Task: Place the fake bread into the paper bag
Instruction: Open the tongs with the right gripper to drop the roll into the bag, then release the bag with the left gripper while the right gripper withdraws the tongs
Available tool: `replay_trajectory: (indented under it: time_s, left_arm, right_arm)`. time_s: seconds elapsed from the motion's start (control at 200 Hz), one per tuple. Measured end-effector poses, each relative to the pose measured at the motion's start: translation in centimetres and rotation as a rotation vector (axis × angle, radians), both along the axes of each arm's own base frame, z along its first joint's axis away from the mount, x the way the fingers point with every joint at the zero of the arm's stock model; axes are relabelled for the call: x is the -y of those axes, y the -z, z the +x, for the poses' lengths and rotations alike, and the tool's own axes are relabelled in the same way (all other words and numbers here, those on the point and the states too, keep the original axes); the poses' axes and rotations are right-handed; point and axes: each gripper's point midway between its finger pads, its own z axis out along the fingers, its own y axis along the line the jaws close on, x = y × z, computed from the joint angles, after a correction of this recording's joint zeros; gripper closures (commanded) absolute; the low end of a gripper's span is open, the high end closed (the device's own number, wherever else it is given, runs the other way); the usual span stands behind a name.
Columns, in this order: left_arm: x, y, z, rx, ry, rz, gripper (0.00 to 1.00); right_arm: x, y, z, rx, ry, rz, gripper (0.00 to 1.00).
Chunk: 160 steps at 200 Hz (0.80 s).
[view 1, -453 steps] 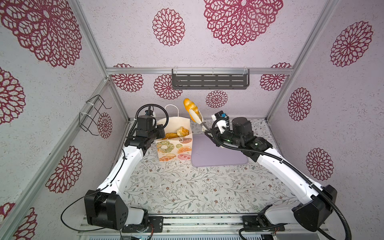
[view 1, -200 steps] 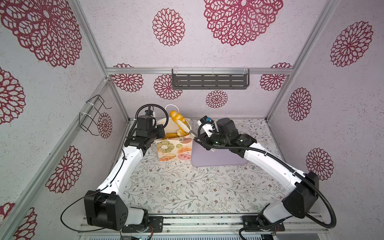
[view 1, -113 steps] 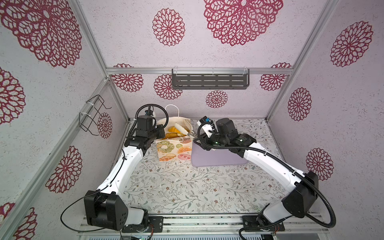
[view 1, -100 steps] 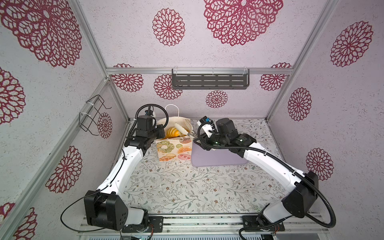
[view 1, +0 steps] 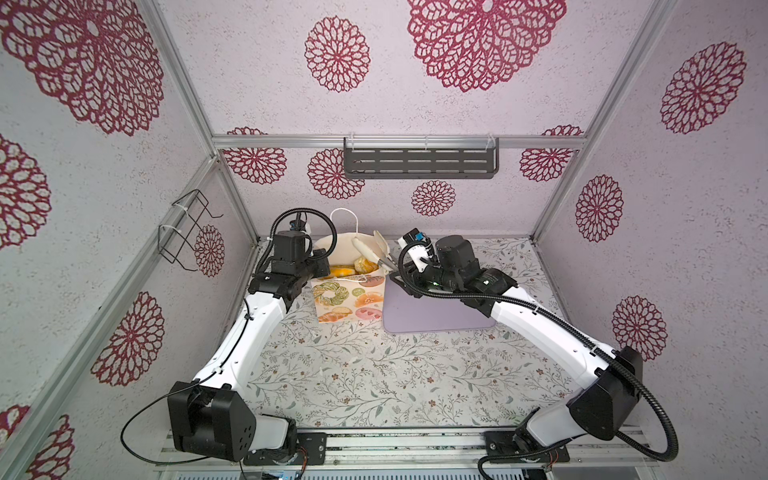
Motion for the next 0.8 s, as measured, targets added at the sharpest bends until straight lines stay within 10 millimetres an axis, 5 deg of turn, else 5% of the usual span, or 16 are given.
replay_trajectory:
  time_s: [0.52,0.801]
  left_arm:
    - [-0.4,-1.0,-0.6,0.023,-0.018,0.008,1.00]
    - [-1.4,-0.8,-0.1,0.045,-0.078,0.030,0.67]
  right_arm:
    - [3.4,-0.7,0.9,0.065,0.148,-0.034,0.54]
    - [8.4,-0.4,3.1,0.071,0.271,-0.031,0.54]
